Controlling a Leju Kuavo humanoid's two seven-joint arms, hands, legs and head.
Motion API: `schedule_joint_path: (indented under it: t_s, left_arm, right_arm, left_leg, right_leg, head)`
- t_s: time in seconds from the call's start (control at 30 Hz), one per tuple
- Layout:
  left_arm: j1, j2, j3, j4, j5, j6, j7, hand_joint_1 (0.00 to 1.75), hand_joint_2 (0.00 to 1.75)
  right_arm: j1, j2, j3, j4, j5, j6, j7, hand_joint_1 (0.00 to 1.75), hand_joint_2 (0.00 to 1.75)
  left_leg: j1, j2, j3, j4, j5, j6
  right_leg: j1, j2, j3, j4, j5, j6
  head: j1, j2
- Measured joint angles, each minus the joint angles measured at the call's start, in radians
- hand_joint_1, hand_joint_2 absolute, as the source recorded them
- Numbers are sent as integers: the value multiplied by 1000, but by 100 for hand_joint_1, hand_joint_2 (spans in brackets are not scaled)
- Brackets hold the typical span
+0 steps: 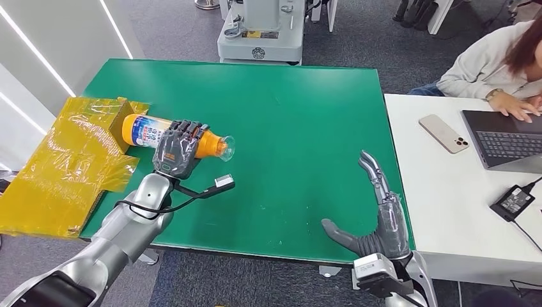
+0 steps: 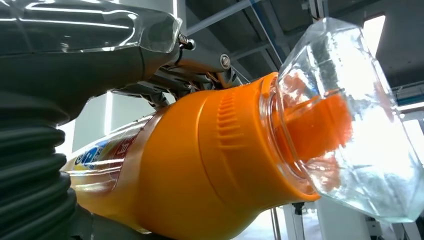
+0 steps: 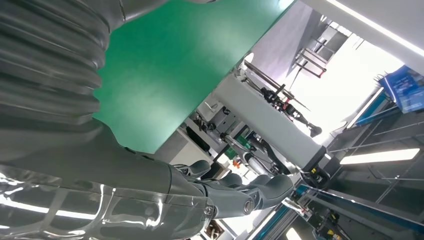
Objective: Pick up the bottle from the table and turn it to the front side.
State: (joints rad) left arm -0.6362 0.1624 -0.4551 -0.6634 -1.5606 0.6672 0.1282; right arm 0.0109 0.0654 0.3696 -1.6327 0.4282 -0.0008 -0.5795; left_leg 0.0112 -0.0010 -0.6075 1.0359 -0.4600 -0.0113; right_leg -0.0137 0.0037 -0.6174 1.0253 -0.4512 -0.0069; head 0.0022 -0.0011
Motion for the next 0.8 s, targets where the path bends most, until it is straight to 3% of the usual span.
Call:
schedule_joint_path:
  t_s: [0.23, 0.57, 0.8]
  left_arm:
    - [-6, 27, 0, 71, -1, 0, 3, 175, 175]
    - [-7, 104, -36, 235, -6, -9, 119, 175, 175]
    - [-14, 130, -61, 308, 9, -43, 80, 175, 175]
  right_arm:
    - [3, -3, 1, 0, -18, -18, -14, 0, 175]
    - [14, -10, 6, 20, -30, -13, -40, 0, 175]
    - [35, -15, 18, 36, -26, -25, -53, 0, 175]
  left_leg:
    - [0, 1, 0, 0, 0, 0]
    - [1, 2, 1, -1, 0, 0]
    - [0, 1, 0, -1, 0, 0]
  right_leg:
    - [0, 1, 0, 0, 0, 0]
    - [0, 2, 0, 0, 0, 0]
    - [0, 1, -1, 0, 0, 0]
  head:
    - [0, 0]
    - [0, 0]
    - [0, 0]
